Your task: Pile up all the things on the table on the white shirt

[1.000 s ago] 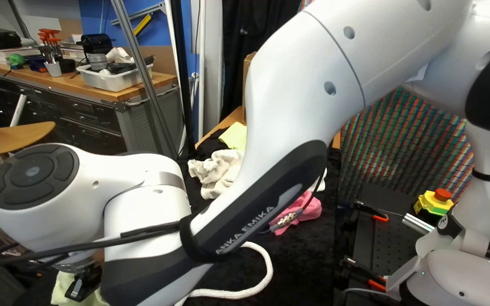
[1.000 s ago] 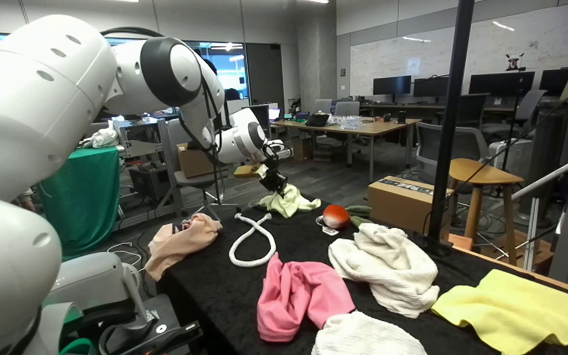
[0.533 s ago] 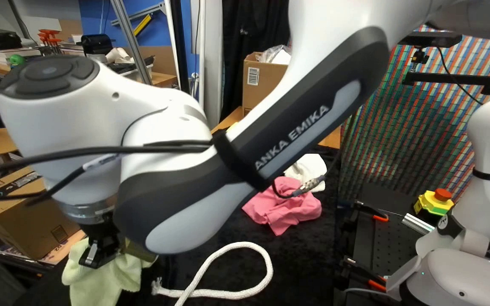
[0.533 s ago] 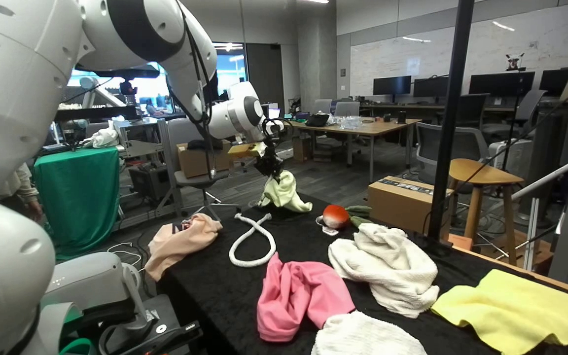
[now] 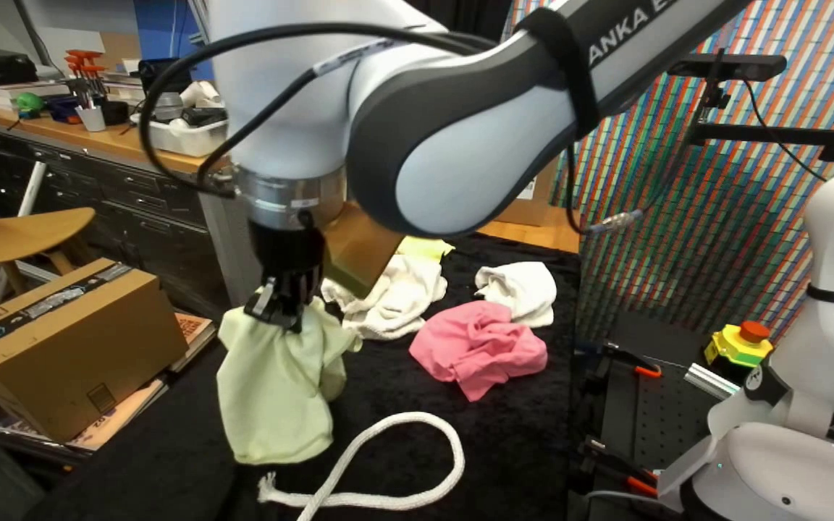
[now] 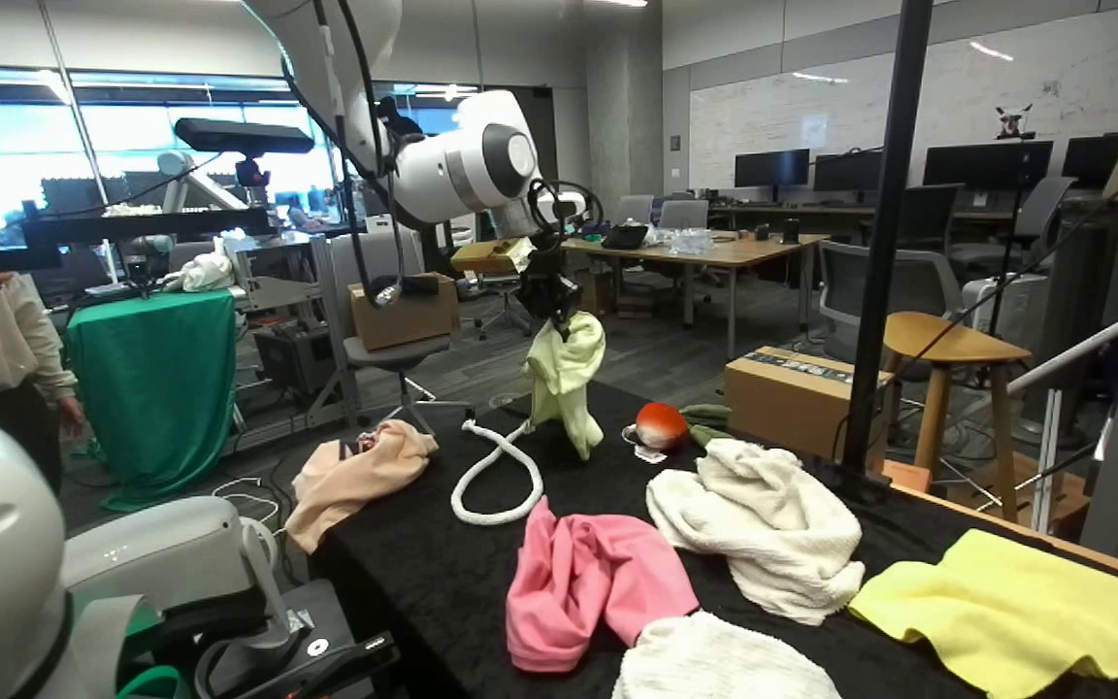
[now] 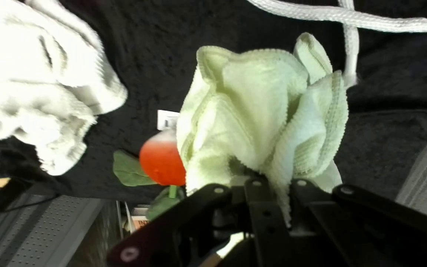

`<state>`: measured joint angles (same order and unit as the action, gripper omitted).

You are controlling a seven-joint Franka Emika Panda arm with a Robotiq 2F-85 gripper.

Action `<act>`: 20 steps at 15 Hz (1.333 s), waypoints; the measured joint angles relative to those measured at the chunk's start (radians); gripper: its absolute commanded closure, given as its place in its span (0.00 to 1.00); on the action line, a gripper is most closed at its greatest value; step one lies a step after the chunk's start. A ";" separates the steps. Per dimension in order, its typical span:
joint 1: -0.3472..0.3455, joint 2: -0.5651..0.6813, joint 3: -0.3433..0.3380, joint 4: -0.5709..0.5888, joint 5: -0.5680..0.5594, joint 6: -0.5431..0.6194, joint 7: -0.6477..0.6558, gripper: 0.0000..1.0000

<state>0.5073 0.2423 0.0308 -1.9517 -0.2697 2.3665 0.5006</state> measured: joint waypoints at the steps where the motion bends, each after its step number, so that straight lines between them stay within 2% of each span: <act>1: -0.034 -0.043 0.006 -0.042 0.011 0.006 0.000 0.98; 7: -0.257 -0.279 0.004 -0.279 0.065 0.053 0.005 0.98; 12: -0.439 -0.368 -0.031 -0.410 0.071 0.103 0.002 0.98; 16: -0.531 -0.369 -0.053 -0.458 0.071 0.139 -0.011 0.98; 19: -0.558 -0.365 -0.055 -0.480 0.069 0.142 -0.016 0.97; 20: -0.559 -0.363 -0.055 -0.485 0.068 0.142 -0.018 0.81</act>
<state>-0.0520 -0.1211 -0.0241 -2.4371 -0.2018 2.5086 0.4828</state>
